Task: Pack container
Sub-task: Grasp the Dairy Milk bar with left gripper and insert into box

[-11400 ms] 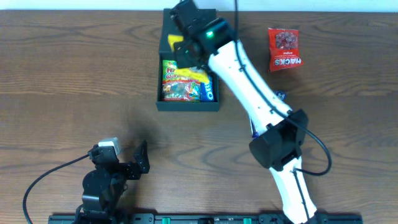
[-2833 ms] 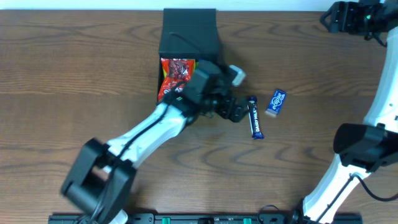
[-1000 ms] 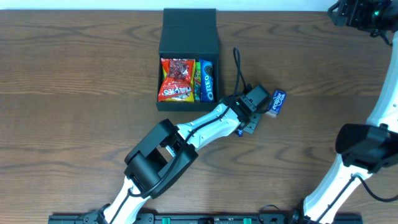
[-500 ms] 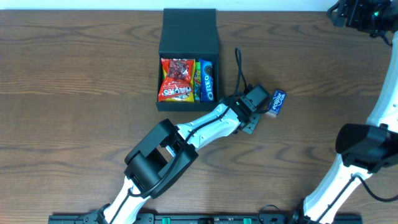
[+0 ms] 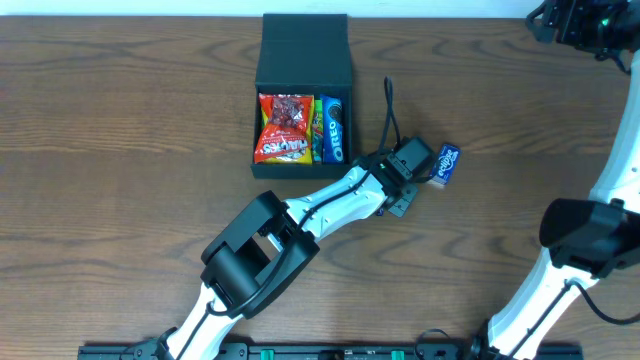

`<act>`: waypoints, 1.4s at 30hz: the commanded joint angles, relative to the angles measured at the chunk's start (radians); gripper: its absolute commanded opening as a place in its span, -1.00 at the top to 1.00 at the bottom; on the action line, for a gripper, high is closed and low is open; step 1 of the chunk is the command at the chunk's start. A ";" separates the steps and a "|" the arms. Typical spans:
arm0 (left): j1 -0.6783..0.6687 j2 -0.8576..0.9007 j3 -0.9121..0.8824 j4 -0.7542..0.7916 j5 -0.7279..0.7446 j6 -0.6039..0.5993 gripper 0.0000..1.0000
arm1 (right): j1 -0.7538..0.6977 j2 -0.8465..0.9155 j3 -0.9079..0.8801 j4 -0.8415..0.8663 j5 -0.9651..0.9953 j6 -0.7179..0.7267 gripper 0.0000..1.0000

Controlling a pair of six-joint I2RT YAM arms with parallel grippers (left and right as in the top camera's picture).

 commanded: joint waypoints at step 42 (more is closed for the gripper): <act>0.416 -0.064 0.347 -0.433 0.083 -0.099 0.03 | 0.107 0.006 -0.024 -0.100 0.037 0.087 -0.87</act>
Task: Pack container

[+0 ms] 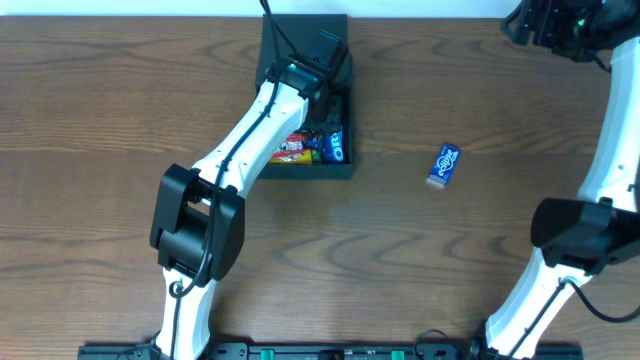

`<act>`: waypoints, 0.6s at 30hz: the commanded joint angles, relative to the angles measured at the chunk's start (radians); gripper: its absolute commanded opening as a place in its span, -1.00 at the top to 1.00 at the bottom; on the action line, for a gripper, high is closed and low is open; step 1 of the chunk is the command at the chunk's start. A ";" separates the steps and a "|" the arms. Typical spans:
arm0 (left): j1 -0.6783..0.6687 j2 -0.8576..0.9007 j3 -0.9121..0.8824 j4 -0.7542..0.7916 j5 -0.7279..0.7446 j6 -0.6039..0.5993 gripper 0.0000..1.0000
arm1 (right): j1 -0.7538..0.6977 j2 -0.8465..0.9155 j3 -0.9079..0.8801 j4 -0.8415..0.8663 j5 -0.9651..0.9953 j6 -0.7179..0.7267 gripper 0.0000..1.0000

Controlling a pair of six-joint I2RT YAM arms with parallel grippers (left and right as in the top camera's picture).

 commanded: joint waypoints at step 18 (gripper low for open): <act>0.288 -0.233 0.153 -0.047 0.012 0.172 -0.05 | 0.263 0.009 -0.701 0.153 0.190 0.472 -0.62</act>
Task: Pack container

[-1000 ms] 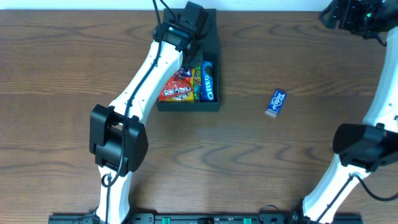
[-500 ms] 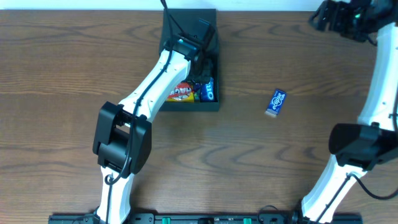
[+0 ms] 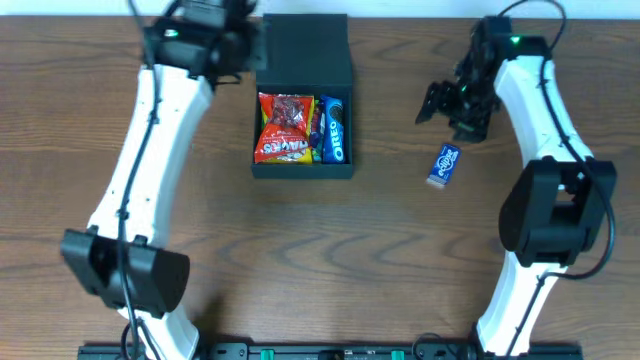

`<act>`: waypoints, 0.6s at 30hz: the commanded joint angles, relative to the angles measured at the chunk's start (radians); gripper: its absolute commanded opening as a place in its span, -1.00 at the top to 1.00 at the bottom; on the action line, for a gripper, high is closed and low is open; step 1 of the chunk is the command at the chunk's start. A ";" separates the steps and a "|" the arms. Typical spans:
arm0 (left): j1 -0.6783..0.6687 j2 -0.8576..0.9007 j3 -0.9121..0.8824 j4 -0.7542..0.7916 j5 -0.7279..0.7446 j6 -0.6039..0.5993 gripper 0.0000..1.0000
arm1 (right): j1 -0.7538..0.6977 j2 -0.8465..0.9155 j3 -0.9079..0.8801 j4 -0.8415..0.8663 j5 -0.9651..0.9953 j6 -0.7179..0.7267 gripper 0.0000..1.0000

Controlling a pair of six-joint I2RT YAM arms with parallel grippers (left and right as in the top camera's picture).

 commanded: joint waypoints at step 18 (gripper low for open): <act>0.105 0.022 0.003 -0.012 0.005 0.055 -0.14 | 0.049 0.005 -0.256 0.179 0.193 0.184 -0.53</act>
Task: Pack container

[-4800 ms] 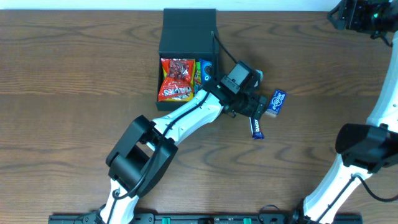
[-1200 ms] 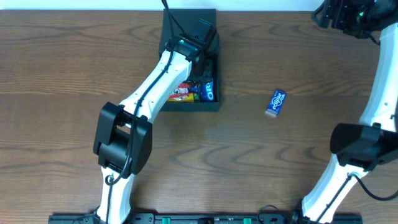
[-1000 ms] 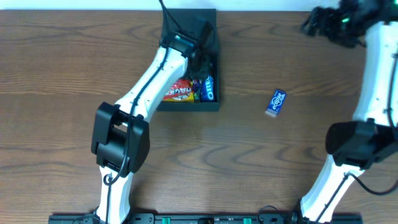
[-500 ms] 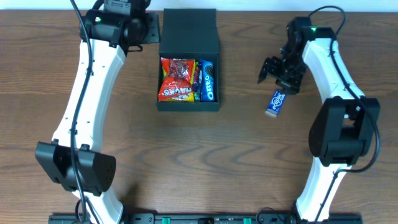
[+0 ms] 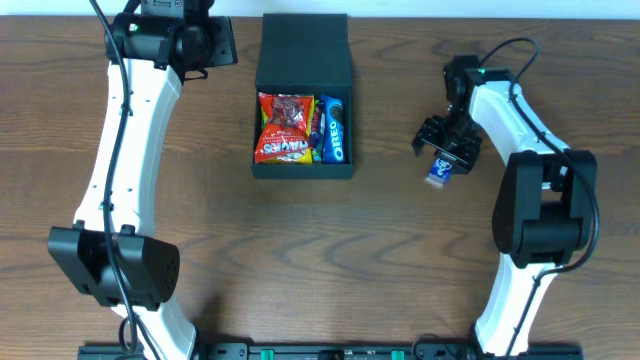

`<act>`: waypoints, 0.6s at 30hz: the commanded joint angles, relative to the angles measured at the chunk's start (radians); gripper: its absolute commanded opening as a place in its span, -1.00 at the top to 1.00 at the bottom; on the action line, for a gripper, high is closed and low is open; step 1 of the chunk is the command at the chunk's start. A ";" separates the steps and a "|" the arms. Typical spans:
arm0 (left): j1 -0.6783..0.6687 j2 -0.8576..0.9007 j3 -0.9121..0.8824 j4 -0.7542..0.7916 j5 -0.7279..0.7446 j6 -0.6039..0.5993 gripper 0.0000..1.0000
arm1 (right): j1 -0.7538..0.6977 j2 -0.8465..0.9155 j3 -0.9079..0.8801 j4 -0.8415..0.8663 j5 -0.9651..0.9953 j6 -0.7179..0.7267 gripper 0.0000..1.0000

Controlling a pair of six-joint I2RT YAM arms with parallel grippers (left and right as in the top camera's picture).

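Note:
A black container [image 5: 303,168] sits at the table's middle back, its lid [image 5: 304,50] folded open behind it. Inside lie a red candy bag [image 5: 283,128] and a blue Oreo pack [image 5: 337,128]. To the right, a small blue snack packet [image 5: 437,172] lies on the wood. My right gripper [image 5: 443,148] hangs open directly over the packet's far end, covering part of it. My left gripper [image 5: 214,45] is at the back left, beside the lid, with nothing visible in it; its fingers are too dark to read.
The wooden table's [image 5: 330,260] back edge runs just behind the lid. Both white arms reach in from the front edge, the left one along the left side, the right one along the right.
My right gripper came down and forward from behind the blue packet to sit over it. My left gripper shifted a little left, away from the lid. The packet has not moved.
First my left gripper was next to the blue packet and the right arm was at the far back right. Then the left gripper was over the container, then back left of it, while the right gripper came in behind the packet. The packet stayed put throughout.

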 commanded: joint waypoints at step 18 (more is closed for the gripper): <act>0.005 0.006 0.003 -0.013 -0.008 0.095 -0.14 | 0.000 0.004 -0.029 0.116 0.015 -0.191 0.37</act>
